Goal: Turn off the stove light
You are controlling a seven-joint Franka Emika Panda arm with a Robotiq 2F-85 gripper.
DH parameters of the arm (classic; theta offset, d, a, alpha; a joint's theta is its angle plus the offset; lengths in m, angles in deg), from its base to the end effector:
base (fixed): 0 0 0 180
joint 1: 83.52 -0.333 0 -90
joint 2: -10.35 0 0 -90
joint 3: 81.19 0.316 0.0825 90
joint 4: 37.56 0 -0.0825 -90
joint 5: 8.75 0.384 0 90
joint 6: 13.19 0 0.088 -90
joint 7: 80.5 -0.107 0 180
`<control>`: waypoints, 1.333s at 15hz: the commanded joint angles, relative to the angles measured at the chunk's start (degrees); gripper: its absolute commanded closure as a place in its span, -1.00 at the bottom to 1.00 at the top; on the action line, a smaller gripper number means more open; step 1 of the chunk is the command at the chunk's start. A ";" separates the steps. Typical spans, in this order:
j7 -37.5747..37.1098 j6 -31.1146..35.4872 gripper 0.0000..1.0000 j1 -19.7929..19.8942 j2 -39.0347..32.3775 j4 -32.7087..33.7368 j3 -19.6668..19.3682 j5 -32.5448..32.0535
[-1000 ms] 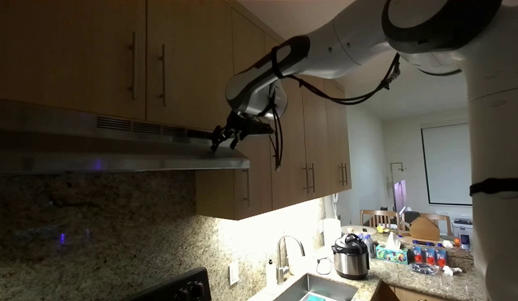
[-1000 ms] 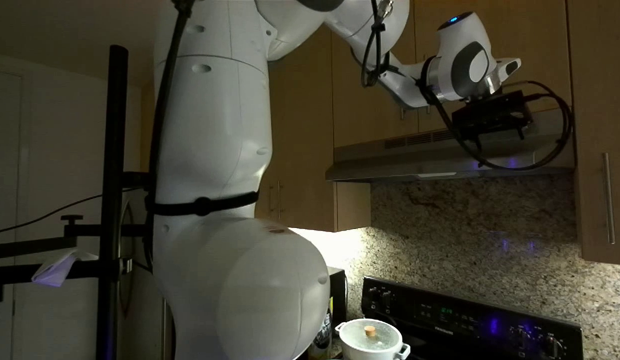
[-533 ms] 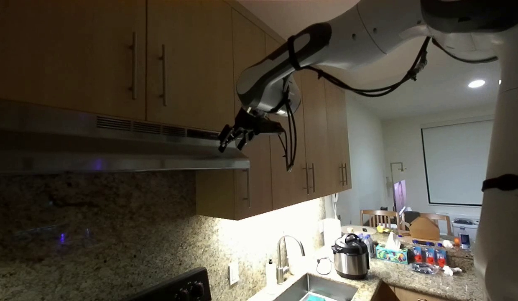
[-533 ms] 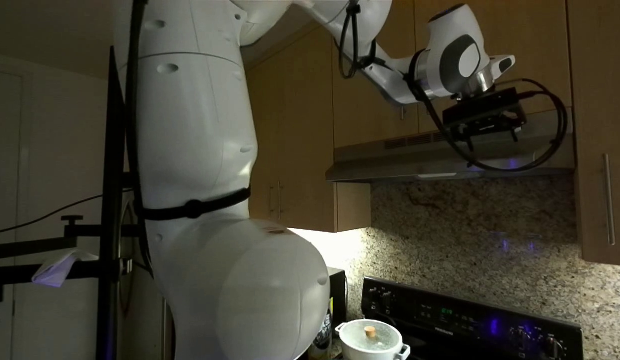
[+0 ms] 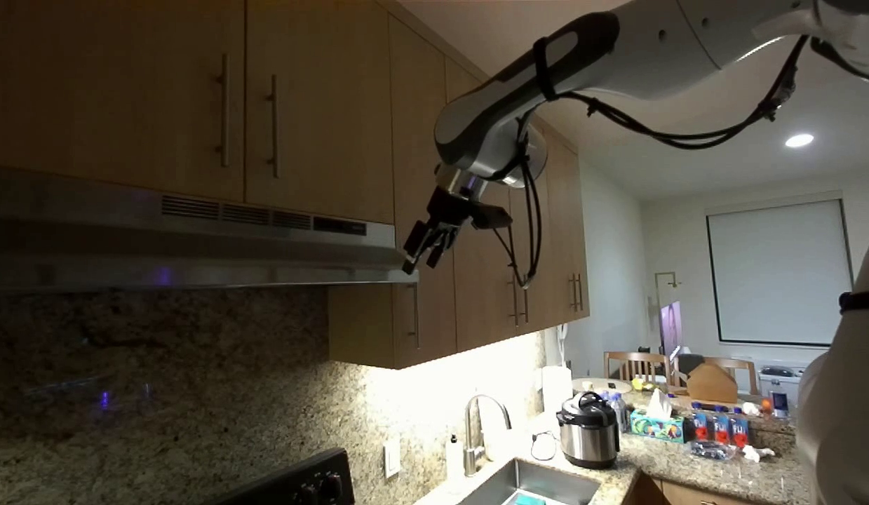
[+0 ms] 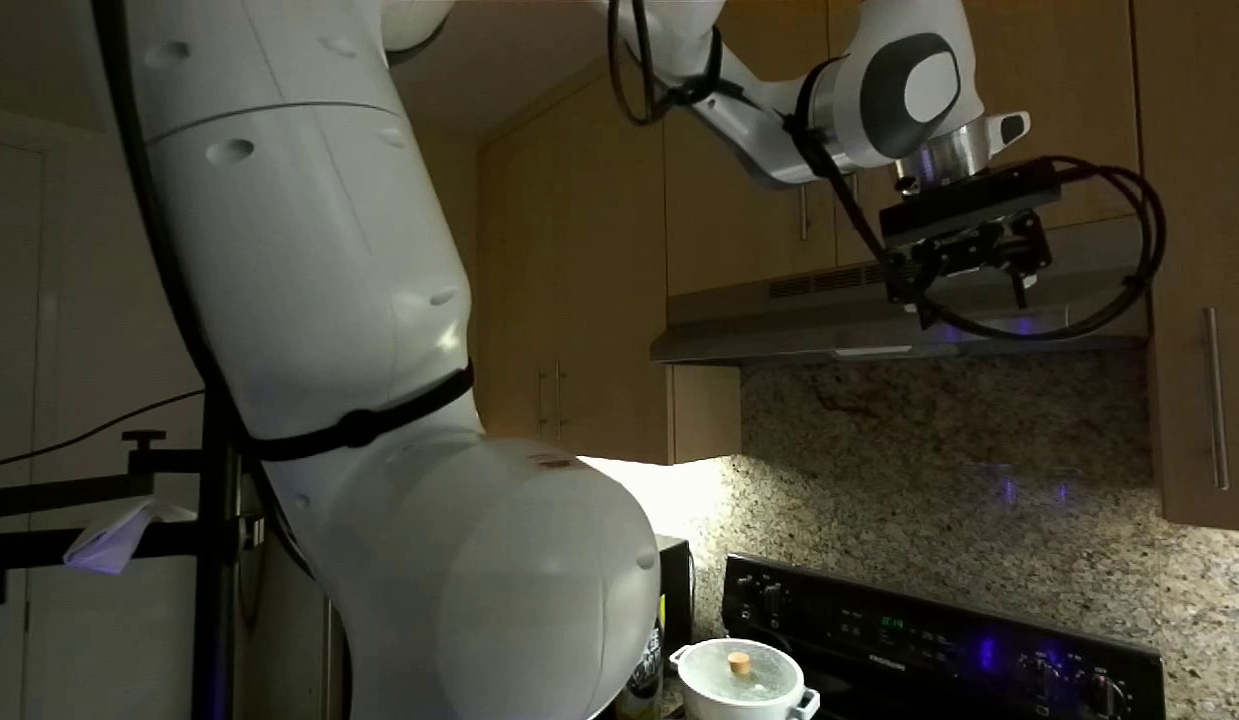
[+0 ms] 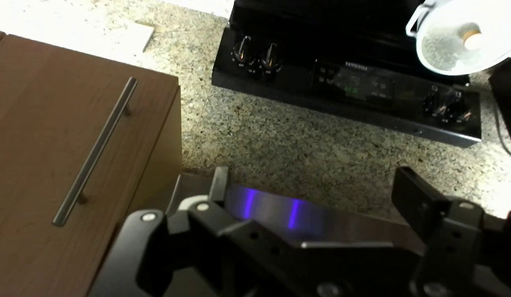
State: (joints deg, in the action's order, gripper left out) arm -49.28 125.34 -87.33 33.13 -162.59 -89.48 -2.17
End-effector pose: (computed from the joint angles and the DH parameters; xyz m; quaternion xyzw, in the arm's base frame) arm 0.4797 -0.0477 0.6191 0.9296 0.1876 0.3167 0.0204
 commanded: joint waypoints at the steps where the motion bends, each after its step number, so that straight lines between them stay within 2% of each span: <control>1: 4.64 -3.79 -1.00 -0.48 6.00 -5.71 -0.47 -3.56; 5: 8.06 -9.04 -1.00 -1.38 8.40 -8.17 -1.57 -3.66; 9: 10.01 -11.55 -1.00 -1.29 9.44 -10.11 -1.55 -3.56; 11: 7.86 -10.81 -1.00 -0.83 7.89 -8.86 -1.03 -3.31; 20: 7.04 -10.21 -1.00 -0.82 7.22 -9.22 -0.84 -3.07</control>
State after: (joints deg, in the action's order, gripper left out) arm -41.30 114.52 -88.01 41.07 -172.13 -90.36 -5.34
